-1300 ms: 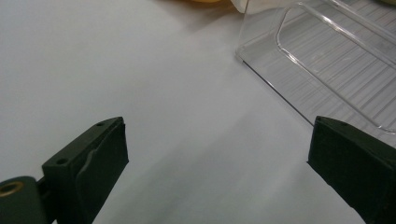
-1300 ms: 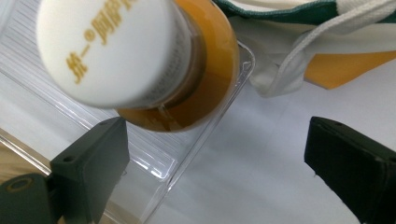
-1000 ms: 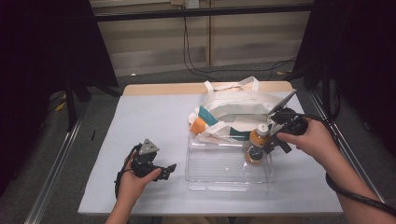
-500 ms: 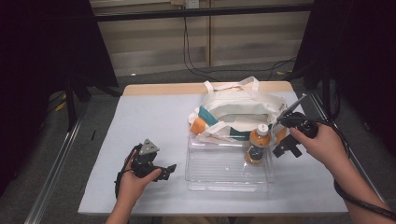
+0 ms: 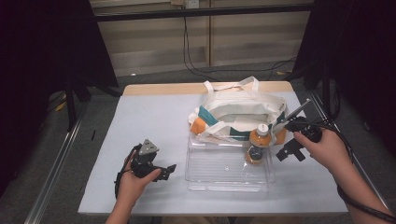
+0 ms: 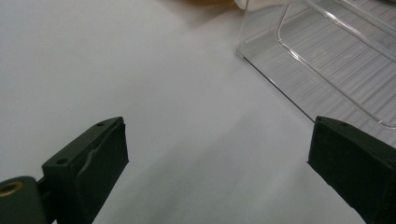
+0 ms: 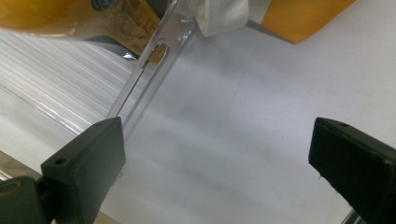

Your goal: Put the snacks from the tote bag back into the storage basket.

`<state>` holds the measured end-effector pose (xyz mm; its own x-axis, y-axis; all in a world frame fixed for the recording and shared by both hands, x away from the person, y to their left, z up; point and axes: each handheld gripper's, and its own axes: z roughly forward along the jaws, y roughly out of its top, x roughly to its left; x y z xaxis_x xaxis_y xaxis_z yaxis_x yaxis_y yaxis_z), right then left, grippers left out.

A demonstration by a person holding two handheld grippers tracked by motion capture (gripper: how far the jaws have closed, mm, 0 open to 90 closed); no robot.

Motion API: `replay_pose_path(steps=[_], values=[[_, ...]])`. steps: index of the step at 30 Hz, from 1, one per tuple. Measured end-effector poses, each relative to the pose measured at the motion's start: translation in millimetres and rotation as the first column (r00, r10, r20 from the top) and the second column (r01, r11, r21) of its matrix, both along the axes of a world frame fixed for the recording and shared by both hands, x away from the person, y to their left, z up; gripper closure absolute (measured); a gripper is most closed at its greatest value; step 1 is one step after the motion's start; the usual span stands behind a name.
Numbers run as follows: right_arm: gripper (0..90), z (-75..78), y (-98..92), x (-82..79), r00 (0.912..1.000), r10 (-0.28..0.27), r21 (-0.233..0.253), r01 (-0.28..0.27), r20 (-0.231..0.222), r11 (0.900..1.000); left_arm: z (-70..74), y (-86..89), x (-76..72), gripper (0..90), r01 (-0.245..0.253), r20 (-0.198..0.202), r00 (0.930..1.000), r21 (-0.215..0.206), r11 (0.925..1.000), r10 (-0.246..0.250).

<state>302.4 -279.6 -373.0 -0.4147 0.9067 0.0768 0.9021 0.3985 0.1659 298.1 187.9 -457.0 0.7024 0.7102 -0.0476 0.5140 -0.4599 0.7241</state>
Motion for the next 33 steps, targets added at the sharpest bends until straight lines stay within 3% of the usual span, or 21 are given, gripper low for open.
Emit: replay_pose_path(steps=[29,33], values=[[3.9,-32.2,-10.1,-13.4,0.9997,-0.024,0.027,0.024,0.002,0.999,-0.8,-0.7,-0.2,4.5,0.008,-0.006,1.0000,0.018,0.9998,-0.008],[4.0,-36.5,-11.8,-15.4,0.9997,-0.025,0.037,0.025,0.002,0.999,-1.8,-2.0,0.0,4.5,-0.001,-0.005,1.0000,0.005,1.0000,0.001]])
